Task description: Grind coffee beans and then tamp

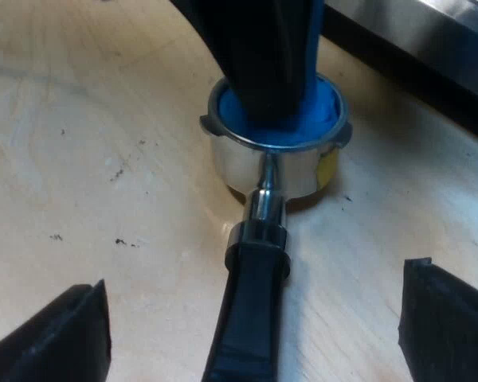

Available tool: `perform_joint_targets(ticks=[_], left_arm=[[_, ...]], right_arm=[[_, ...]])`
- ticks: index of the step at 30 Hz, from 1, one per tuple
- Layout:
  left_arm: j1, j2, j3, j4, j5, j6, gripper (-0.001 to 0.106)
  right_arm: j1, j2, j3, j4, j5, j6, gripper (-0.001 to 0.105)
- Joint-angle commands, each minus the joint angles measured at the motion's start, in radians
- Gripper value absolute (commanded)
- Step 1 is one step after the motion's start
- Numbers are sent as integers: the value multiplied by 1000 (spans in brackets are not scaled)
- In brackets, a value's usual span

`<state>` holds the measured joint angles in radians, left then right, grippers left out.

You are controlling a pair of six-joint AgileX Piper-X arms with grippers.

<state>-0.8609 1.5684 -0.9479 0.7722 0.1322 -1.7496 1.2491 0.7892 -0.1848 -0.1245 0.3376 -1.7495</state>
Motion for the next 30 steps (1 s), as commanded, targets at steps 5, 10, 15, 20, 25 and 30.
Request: perform_joint_targets(ticks=[5,10,15,20,25,30], left_arm=[[0,48,19,14,-21,2,0],[0,48,19,14,-21,2,0],[0,40,19,17,-21,2,0],[0,-33,19,-6,-23,2,0],[0,-104,19,-35,-23,2,0],[0,-169,19,-75,-23,2,0]], right_arm=[[2,-6,1,-13,2,4,75],[2,-6,1,-13,2,4,75],[2,-6,1,-13,2,4,75],[2,-6,1,-13,2,4,75],[2,-6,1,-13,2,4,75],[2,-6,1,-13,2,4,75]])
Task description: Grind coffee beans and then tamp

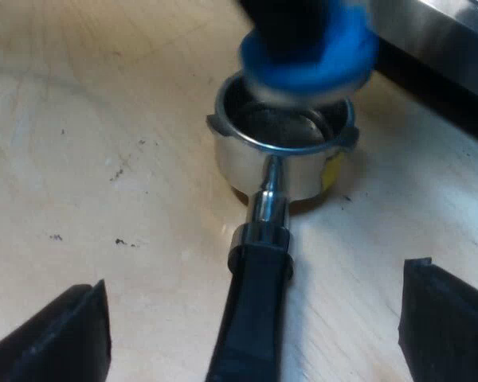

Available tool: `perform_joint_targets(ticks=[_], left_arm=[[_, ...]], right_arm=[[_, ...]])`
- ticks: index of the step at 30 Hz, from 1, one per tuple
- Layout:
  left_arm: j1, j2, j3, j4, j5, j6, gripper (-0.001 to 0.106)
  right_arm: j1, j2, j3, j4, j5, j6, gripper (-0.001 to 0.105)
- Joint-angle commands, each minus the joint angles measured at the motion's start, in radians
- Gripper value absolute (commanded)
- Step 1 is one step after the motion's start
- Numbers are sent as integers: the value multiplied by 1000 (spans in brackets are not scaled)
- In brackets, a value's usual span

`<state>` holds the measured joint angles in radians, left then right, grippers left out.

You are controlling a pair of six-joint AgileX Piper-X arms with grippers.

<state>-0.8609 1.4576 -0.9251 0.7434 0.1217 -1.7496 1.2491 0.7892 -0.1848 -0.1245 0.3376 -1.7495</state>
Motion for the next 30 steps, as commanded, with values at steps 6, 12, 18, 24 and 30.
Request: perform_joint_targets(ticks=[6,12,18,24,30], left_arm=[[0,-139,-3,-37,-13,2,0],[0,-170,-3,-33,-13,2,0],[0,-330,-3,22,-13,4,0],[0,-467,-3,70,-13,4,0],[0,-577,-3,116,-15,0,0]], right_arm=[[2,-6,1,-13,2,4,75],[2,-6,1,-13,2,4,75],[2,-6,1,-13,2,4,75],[2,-6,1,-13,2,4,75],[2,-6,1,-24,-10,4,75]])
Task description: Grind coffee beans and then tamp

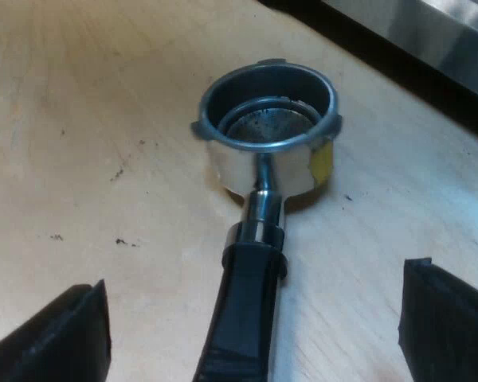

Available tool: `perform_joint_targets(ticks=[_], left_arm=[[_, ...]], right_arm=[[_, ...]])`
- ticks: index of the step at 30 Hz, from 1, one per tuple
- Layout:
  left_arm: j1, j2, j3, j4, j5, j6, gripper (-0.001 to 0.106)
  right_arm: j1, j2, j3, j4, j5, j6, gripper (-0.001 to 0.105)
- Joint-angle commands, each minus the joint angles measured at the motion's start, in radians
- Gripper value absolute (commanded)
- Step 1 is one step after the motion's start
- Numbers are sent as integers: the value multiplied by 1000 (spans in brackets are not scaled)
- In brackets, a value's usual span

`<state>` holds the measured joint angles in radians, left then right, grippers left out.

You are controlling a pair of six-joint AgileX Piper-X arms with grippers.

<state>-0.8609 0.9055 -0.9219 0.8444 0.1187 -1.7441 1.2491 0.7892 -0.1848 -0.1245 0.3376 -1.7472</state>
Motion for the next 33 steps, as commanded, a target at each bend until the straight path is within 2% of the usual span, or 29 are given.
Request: perform_joint_targets(ticks=[1,3,6,9,11,14,15,16,21,24,31,33], left_arm=[[0,-31,-6,21,-12,-7,0],[0,-49,-6,38,-12,-13,0],[0,-89,-6,83,-12,-31,0],[4,-138,-6,128,-67,-59,0],[12,-147,-6,137,-78,-60,0],[102,-180,-6,177,-81,-70,0],[158,-188,-6,195,-78,-68,0],[166,-189,-6,199,-76,-64,0],[421,-204,-4,265,35,19,0],[522,-222,28,273,35,39,0],[559,-246,144,244,-2,35,0],[559,-246,198,179,-3,21,0]], right_arm=[[2,-6,1,-34,-14,2,75],[2,-6,1,-110,-56,2,75],[2,-6,1,-190,-58,0,75],[2,-6,1,-286,-58,0,75],[2,-6,1,-303,-58,0,75],[2,-6,1,-333,-58,0,75],[2,-6,1,-394,-58,-5,75],[2,-6,1,-395,-58,-5,75],[2,-6,1,-396,-58,-5,75],[2,-6,1,-404,-58,-3,75],[2,-6,1,-425,-58,-3,75],[2,-6,1,-424,-58,-3,75]])
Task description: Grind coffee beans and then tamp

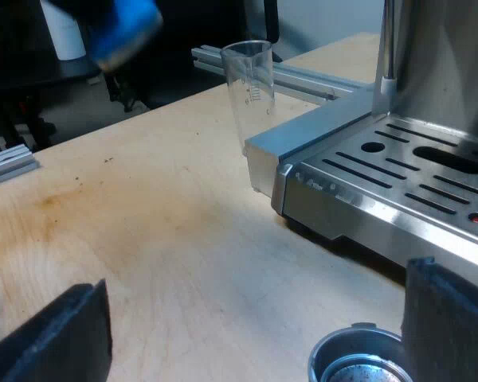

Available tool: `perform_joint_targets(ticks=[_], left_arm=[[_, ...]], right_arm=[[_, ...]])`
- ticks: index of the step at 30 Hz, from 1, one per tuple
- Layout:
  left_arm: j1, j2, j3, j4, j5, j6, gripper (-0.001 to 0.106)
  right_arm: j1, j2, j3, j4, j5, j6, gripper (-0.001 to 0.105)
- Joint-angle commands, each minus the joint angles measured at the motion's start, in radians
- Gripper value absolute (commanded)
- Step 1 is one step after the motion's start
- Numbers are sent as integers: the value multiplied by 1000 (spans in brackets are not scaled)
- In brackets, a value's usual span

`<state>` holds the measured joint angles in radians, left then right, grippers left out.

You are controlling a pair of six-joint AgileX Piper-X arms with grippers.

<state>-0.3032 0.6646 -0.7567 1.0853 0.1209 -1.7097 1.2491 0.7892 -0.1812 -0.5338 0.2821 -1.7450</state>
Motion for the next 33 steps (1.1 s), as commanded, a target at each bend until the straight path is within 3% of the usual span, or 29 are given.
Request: perform_joint_targets(ticks=[1,10,18,26,33], left_arm=[[1,-5,39,-72,-5,-14,0],[141,61,135,-141,-5,-17,0],[140,137,220,-247,-5,-17,0],[140,325,220,-351,-5,-17,0],[140,439,220,-374,-31,-17,0]], right_arm=[[2,-6,-2,-15,-3,-5,75],[2,-6,-2,-15,-3,-1,75],[2,-6,-2,-15,-3,-1,75],[2,-6,-2,-15,-3,-1,75],[2,-6,-2,-15,-3,-1,75]])
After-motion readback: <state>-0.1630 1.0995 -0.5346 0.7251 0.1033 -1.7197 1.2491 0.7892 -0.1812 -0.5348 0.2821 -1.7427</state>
